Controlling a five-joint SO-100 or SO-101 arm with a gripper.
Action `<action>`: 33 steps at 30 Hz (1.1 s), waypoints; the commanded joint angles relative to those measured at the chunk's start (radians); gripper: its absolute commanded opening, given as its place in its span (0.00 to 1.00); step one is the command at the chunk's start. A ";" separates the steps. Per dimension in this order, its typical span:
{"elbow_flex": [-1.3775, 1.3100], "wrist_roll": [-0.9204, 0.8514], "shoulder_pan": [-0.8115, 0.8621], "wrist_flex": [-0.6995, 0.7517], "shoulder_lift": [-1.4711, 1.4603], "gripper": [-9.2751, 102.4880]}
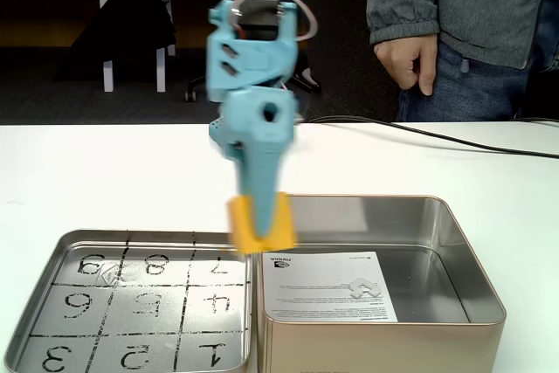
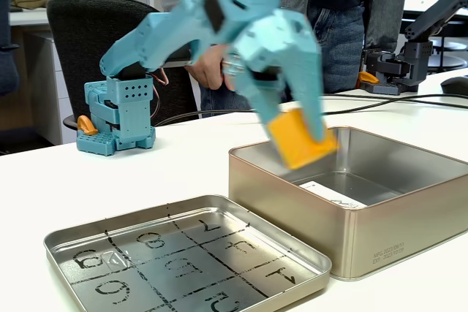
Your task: Grasp a lego block and put it in the bin.
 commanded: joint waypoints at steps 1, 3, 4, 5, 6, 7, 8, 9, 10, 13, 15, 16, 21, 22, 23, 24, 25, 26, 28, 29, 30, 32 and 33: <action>-0.035 0.000 -0.080 0.029 0.094 0.08; -0.035 -0.009 -0.112 0.040 0.083 0.08; -0.035 -0.018 -0.127 0.044 0.074 0.08; -0.035 -0.025 -0.141 0.048 0.066 0.08; -0.035 -0.034 -0.153 0.049 0.058 0.08; -0.035 -0.043 -0.166 0.051 0.048 0.08; -0.035 -0.049 -0.175 0.051 0.037 0.08; -0.035 -0.055 -0.183 0.051 0.026 0.08; -0.035 -0.058 -0.189 0.051 0.014 0.08; -0.035 -0.063 -0.199 0.055 -0.021 0.08; -0.035 -0.069 -0.202 0.058 -0.046 0.08; -0.035 -0.071 -0.204 0.058 -0.057 0.08; -0.037 -0.081 -0.199 0.075 -0.118 0.08; -0.037 -0.081 -0.196 0.080 -0.132 0.08; -0.037 -0.083 -0.193 0.084 -0.141 0.08; -0.037 -0.083 -0.190 0.086 -0.149 0.08; -0.038 -0.083 -0.187 0.086 -0.153 0.08; -0.038 -0.081 -0.186 0.087 -0.155 0.08; -0.038 -0.074 -0.184 0.091 -0.156 0.08; -0.038 -0.071 -0.183 0.095 -0.158 0.08; -0.038 -0.067 -0.181 0.100 -0.158 0.08; -0.038 -0.063 -0.181 0.103 -0.156 0.08; -0.038 -0.063 -0.181 0.104 -0.156 0.08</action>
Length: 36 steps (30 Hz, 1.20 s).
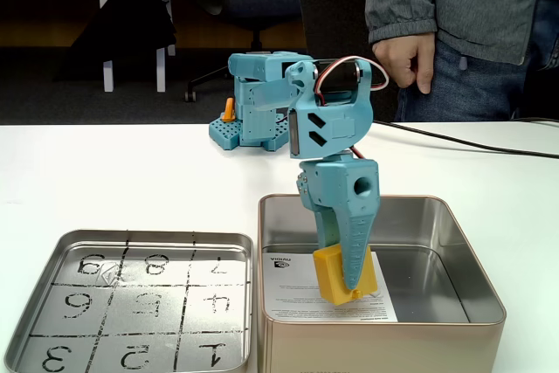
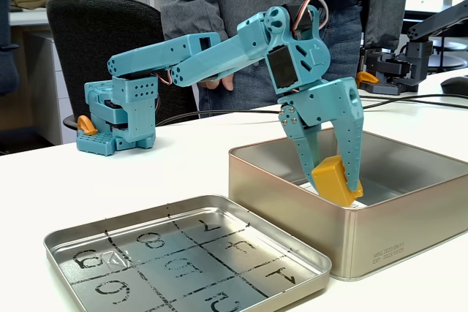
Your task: Grasp a lego block and put it in the bin.
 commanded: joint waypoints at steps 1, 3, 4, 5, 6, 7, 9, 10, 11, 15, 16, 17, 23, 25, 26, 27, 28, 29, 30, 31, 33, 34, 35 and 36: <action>-0.032 0.021 0.003 0.015 0.035 0.08; -0.032 0.031 0.005 0.018 0.041 0.08; -0.032 0.035 0.006 0.021 0.043 0.09; -0.032 0.040 0.006 0.026 0.043 0.09; -0.032 0.044 0.008 0.028 0.043 0.09; -0.032 0.046 0.008 0.028 0.041 0.09; -0.032 0.051 0.011 0.028 0.038 0.09; -0.032 0.054 0.014 0.028 0.038 0.10; -0.032 0.060 0.015 0.026 0.038 0.12; -0.032 0.101 0.021 -0.021 0.043 0.22; -0.032 0.115 0.023 -0.035 0.048 0.25; -0.032 0.129 0.025 -0.048 0.052 0.27; -0.032 0.196 0.031 -0.103 0.100 0.32; -0.032 0.209 0.034 -0.143 0.130 0.33; -0.032 0.202 0.034 -0.164 0.149 0.33; -0.032 0.198 0.034 -0.190 0.169 0.32; -0.032 0.199 0.037 -0.215 0.190 0.30; -0.032 0.204 0.043 -0.235 0.215 0.27; -0.032 0.210 0.049 -0.250 0.233 0.24; -0.032 0.216 0.057 -0.273 0.247 0.19; -0.032 0.221 0.078 -0.322 0.259 0.10; -0.032 0.207 0.092 -0.344 0.259 0.08; -0.032 0.202 0.106 -0.367 0.252 0.08; -0.032 0.201 0.123 -0.399 0.242 0.08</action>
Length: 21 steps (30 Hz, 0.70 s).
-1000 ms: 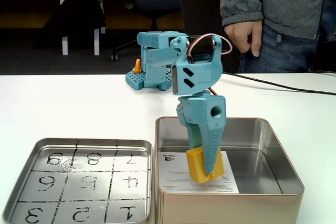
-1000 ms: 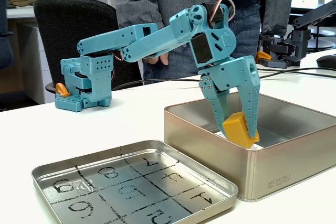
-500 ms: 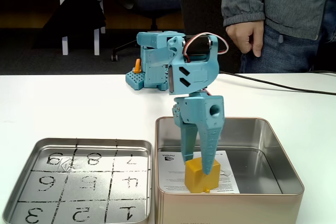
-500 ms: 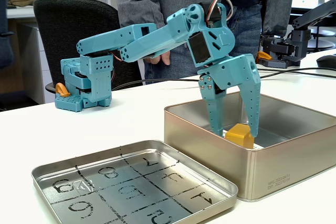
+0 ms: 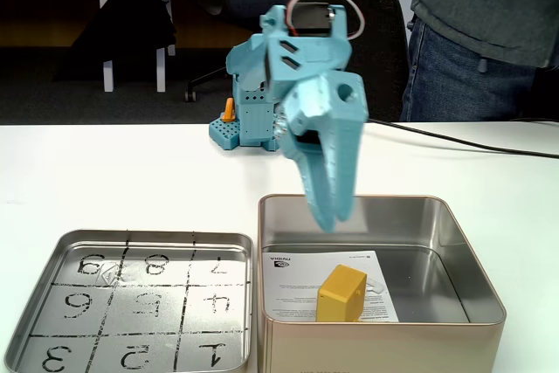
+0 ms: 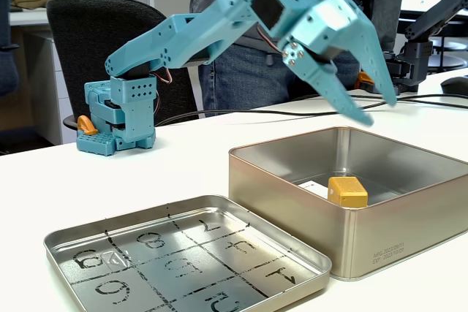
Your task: Grasp a lego block and put it in the bin.
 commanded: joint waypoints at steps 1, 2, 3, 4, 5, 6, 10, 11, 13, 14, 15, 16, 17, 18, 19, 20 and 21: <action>-0.031 0.077 0.051 -0.097 0.061 0.08; -0.031 0.069 0.071 -0.127 0.048 0.08; -0.031 0.061 0.092 -0.158 0.034 0.08; -0.031 0.057 0.114 -0.179 0.020 0.08; -0.031 0.057 0.137 -0.190 0.003 0.08; -0.031 0.057 0.156 -0.198 -0.017 0.08; -0.032 0.054 0.221 -0.225 -0.097 0.08; -0.032 0.049 0.232 -0.230 -0.112 0.08; -0.032 0.048 0.247 -0.233 -0.135 0.08; -0.032 0.051 0.252 -0.233 -0.146 0.08; -0.032 0.052 0.255 -0.233 -0.156 0.08; -0.032 0.052 0.258 -0.233 -0.166 0.08; -0.032 0.052 0.261 -0.233 -0.172 0.08; -0.032 0.051 0.262 -0.235 -0.178 0.08; -0.032 0.049 0.265 -0.235 -0.183 0.08; -0.032 0.048 0.268 -0.236 -0.183 0.08; -0.032 0.051 0.268 -0.236 -0.184 0.08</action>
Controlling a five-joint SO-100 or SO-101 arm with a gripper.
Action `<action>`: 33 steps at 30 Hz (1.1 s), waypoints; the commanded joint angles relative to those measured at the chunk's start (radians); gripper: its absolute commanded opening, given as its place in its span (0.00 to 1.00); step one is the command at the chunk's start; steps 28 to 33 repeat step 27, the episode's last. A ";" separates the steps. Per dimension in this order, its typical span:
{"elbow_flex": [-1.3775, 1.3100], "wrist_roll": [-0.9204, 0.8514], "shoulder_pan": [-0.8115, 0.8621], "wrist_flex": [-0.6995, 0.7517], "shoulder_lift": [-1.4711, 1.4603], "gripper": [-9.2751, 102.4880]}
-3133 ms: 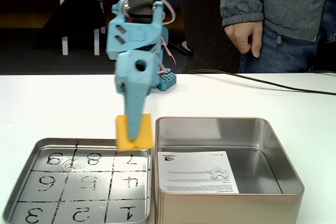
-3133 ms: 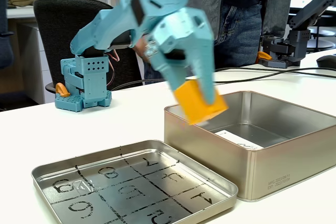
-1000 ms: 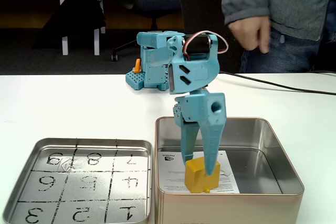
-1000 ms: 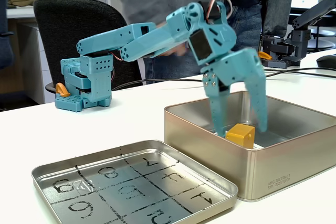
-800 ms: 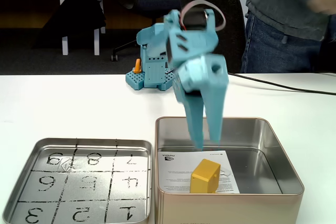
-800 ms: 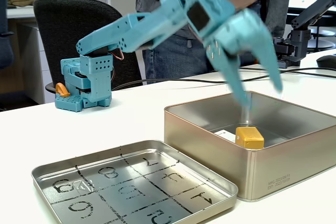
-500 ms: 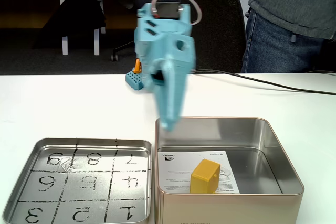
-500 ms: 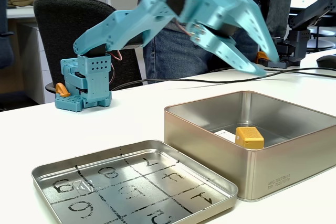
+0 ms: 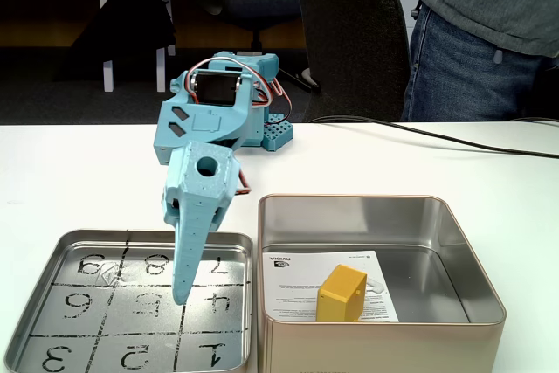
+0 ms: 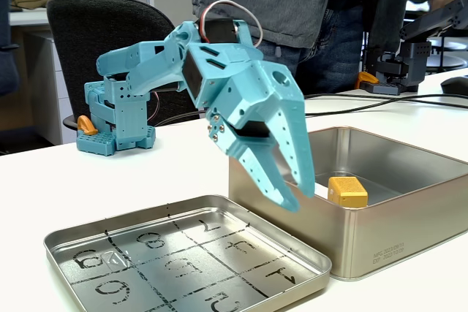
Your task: Grasp a lego block and put it in the bin.
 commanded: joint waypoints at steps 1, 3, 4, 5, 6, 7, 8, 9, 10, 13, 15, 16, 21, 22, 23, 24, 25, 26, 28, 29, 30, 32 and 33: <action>-0.032 0.051 0.023 -0.005 0.031 0.08; -0.032 0.051 0.021 -0.008 0.029 0.08; -0.032 0.049 0.020 -0.011 0.029 0.08; -0.034 0.048 0.017 -0.014 0.029 0.08; -0.034 0.051 0.015 -0.017 0.032 0.08; -0.034 0.052 0.014 -0.017 0.035 0.08; -0.034 0.054 0.011 -0.018 0.037 0.08; -0.034 0.052 0.009 -0.021 0.038 0.08; -0.034 0.054 0.008 -0.023 0.041 0.08; -0.034 0.057 0.002 -0.025 0.049 0.08; -0.034 0.054 0.000 -0.028 0.054 0.08; -0.034 0.054 -0.002 -0.028 0.055 0.08; -0.034 0.052 -0.008 -0.028 0.061 0.08; -0.034 0.052 -0.009 -0.028 0.061 0.08; -0.034 0.052 -0.009 -0.028 0.061 0.08; -0.034 0.052 -0.009 -0.028 0.063 0.08; -0.034 0.052 -0.009 -0.028 0.063 0.08; -0.034 0.052 -0.009 -0.028 0.063 0.08; -0.034 0.052 -0.009 -0.026 0.063 0.08; -0.034 0.052 -0.009 -0.026 0.063 0.08; -0.034 0.052 -0.009 -0.026 0.063 0.08; -0.034 0.052 -0.009 -0.026 0.063 0.08; -0.034 0.052 -0.009 -0.026 0.063 0.08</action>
